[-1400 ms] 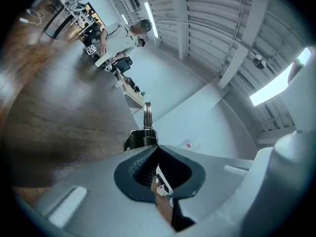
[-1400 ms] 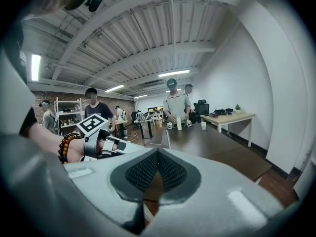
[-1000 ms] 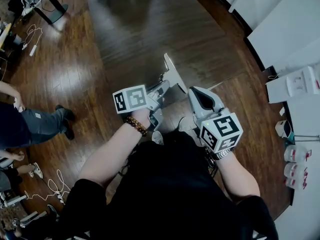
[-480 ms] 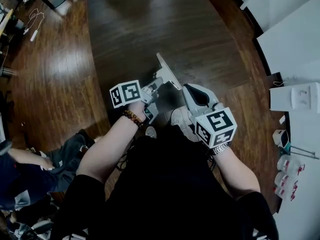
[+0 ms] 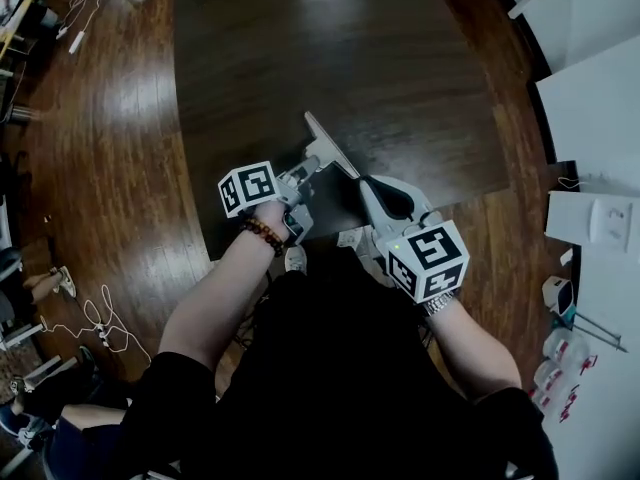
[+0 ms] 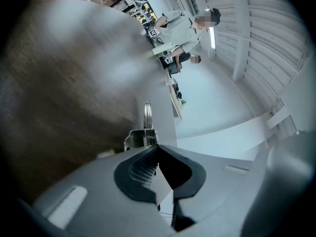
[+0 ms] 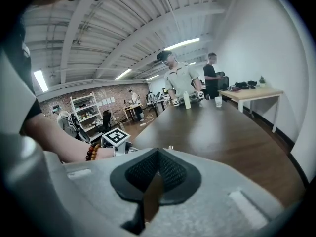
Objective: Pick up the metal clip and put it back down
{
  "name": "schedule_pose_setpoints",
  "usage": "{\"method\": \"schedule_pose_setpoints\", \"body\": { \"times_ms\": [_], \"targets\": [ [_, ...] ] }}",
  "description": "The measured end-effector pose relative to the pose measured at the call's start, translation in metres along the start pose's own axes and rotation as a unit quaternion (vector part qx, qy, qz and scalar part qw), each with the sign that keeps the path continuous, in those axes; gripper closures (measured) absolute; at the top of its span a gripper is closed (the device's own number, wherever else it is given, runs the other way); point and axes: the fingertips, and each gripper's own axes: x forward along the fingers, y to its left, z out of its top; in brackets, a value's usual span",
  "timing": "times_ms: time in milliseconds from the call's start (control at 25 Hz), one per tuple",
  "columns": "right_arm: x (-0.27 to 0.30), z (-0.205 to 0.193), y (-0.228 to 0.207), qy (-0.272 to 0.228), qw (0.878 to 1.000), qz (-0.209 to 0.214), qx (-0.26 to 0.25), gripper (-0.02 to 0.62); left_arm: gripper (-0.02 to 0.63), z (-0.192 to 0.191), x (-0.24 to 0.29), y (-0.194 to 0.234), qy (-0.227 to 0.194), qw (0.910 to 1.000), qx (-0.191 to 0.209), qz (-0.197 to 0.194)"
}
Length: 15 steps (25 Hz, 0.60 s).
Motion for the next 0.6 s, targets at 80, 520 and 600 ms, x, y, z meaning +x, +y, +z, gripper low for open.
{"method": "schedule_pose_setpoints", "body": {
  "times_ms": [80,520,600],
  "targets": [
    [0.002,-0.003,-0.004,0.006,1.000,0.005,0.003,0.603,0.581,-0.001,0.002,0.004,0.000,0.9999,-0.015,0.003],
    [0.008,-0.005,-0.002,0.009,1.000,0.017,0.004,0.604,0.581,0.001,0.003,0.020,-0.012,0.9972,-0.073,-0.001],
    [0.009,-0.004,-0.001,0.007,1.000,0.015,0.005,0.604,0.549,0.002,0.001,0.021,-0.015,0.9973,-0.071,-0.001]
  ]
}}
